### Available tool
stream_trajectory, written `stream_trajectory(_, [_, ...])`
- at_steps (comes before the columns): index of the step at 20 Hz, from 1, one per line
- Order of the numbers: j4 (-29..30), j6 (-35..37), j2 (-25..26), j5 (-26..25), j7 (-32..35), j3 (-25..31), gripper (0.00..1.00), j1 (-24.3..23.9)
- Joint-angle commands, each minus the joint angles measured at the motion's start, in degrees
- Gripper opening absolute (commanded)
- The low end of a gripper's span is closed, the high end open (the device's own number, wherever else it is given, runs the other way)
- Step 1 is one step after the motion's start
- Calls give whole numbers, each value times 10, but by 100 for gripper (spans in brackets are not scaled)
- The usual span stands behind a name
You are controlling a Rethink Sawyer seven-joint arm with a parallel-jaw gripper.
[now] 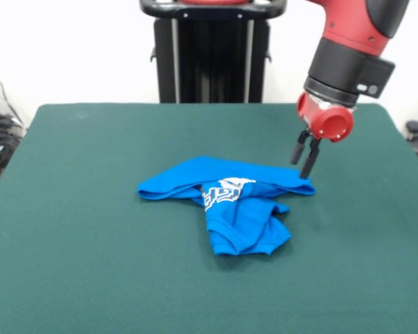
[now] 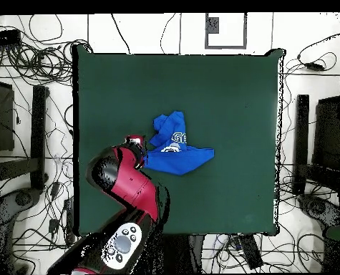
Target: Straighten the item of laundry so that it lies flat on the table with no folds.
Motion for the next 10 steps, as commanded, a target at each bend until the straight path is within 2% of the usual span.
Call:
stream_trajectory(1, [3,-5,14,0,94,79,100,-12])
stream_trajectory(10, [5,-21,14,-1,95,95,100,-27])
